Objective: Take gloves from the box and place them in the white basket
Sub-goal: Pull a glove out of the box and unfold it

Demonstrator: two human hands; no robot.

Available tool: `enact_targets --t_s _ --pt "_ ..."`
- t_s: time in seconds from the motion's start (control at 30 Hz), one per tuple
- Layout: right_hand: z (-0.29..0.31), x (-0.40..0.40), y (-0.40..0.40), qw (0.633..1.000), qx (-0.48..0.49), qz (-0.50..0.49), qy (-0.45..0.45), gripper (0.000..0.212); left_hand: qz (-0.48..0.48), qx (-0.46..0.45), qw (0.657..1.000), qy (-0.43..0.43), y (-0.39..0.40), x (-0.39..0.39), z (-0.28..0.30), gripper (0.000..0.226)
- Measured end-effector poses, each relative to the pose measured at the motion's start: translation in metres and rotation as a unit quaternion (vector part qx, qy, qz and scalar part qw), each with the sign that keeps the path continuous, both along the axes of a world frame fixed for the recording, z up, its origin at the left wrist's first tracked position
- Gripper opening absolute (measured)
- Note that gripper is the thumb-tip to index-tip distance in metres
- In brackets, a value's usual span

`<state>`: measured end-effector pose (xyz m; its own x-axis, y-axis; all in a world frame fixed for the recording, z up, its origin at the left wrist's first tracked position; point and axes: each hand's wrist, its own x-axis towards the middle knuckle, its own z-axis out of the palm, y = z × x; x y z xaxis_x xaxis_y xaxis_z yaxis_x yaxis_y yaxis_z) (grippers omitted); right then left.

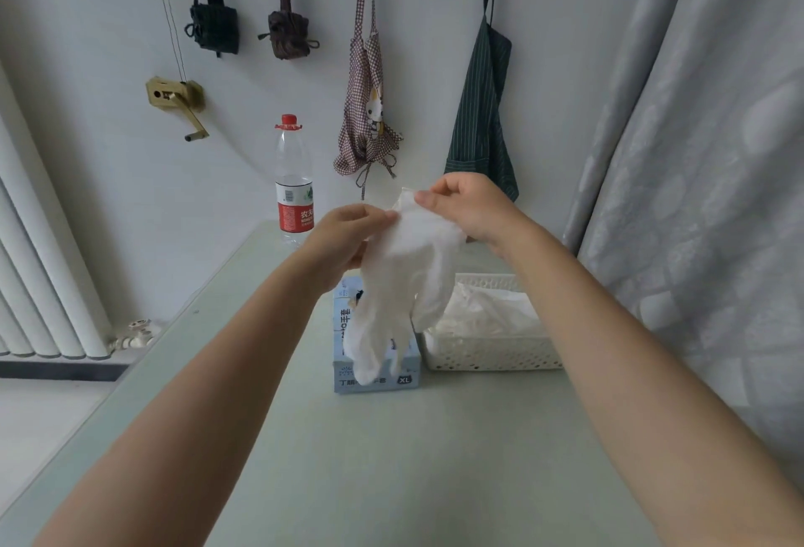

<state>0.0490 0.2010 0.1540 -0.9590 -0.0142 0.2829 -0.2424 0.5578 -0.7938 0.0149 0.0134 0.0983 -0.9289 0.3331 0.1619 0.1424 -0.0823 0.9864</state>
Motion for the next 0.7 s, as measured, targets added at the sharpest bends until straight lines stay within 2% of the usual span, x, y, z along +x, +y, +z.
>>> enact_targets --t_s 0.07,0.23,0.37,0.47,0.53,0.6,0.7 --pt "0.000 0.000 0.001 1.000 0.012 0.008 -0.027 0.027 0.016 -0.015 1.000 -0.006 -0.001 -0.003 -0.005 0.020" --pt "-0.004 -0.006 -0.001 0.993 0.067 0.046 -0.089 0.033 -0.045 0.004 0.999 -0.019 0.002 -0.007 -0.007 0.018" --pt "-0.008 -0.015 -0.002 0.997 0.042 0.006 -0.070 0.018 -0.081 -0.074 0.992 -0.055 -0.004 -0.016 -0.022 0.031" --pt "-0.012 -0.023 0.002 0.996 0.035 -0.045 -0.061 0.023 -0.116 -0.143 0.978 -0.099 -0.012 -0.019 -0.033 0.048" --pt "-0.020 -0.036 0.000 0.994 -0.005 -0.059 -0.092 0.030 -0.153 -0.176 0.965 -0.119 -0.016 -0.026 -0.046 0.040" --pt "-0.028 -0.046 -0.003 0.990 -0.031 -0.072 -0.120 0.027 -0.149 -0.183 0.962 -0.138 -0.019 -0.031 -0.055 0.026" --pt "-0.036 -0.056 -0.002 0.986 -0.042 -0.085 -0.135 0.015 -0.087 -0.106 0.976 -0.166 -0.025 -0.040 -0.057 0.019"
